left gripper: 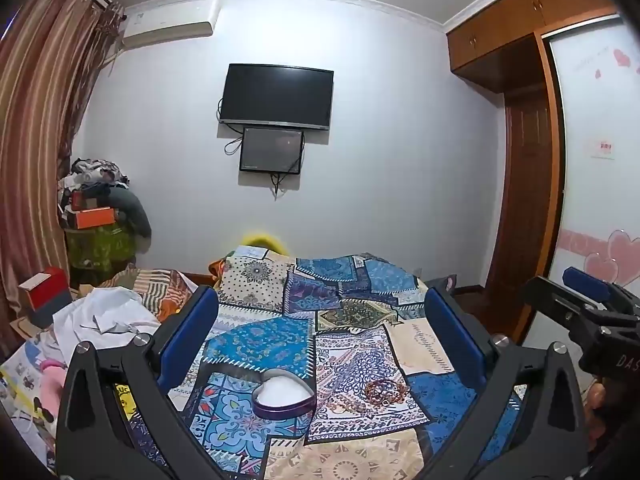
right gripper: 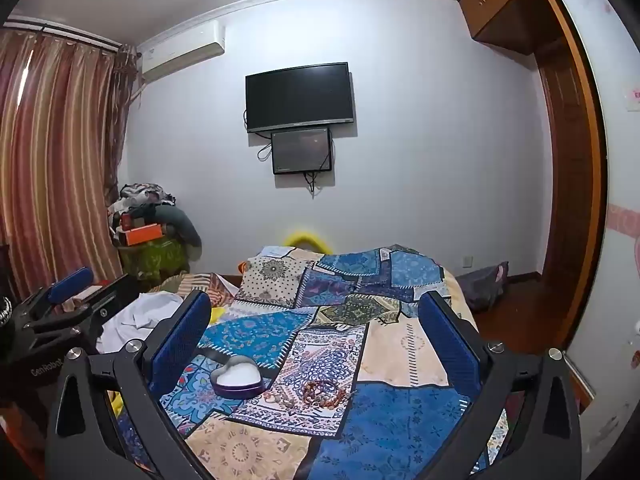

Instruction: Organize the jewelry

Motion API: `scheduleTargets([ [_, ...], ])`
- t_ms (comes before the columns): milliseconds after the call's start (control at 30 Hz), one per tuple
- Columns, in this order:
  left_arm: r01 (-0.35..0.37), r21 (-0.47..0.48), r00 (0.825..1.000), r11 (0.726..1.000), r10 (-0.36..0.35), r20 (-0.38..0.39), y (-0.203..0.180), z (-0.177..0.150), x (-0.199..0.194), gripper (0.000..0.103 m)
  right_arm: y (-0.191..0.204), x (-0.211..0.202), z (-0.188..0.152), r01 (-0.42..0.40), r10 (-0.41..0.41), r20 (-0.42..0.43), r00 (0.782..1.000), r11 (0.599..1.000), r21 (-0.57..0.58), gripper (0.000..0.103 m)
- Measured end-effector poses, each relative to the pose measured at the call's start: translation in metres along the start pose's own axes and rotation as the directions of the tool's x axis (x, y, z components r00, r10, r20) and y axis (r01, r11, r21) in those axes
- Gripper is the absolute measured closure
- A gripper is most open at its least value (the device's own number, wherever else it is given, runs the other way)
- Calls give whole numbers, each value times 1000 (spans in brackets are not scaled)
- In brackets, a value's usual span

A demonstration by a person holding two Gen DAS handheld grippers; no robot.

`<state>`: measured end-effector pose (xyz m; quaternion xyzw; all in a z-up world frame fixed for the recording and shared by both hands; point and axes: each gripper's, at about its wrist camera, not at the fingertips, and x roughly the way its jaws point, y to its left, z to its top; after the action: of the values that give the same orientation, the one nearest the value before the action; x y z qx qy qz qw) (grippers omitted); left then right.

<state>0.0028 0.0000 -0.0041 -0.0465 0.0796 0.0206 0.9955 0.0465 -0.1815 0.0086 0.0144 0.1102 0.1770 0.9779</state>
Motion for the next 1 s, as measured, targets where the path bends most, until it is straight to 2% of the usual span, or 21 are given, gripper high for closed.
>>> scheduleTargets([
  [1000,-1,-26,1000,1000,1,-19,5,3,2,0,3,8,-6,4,-4,-12,1000,1000,-1,0],
])
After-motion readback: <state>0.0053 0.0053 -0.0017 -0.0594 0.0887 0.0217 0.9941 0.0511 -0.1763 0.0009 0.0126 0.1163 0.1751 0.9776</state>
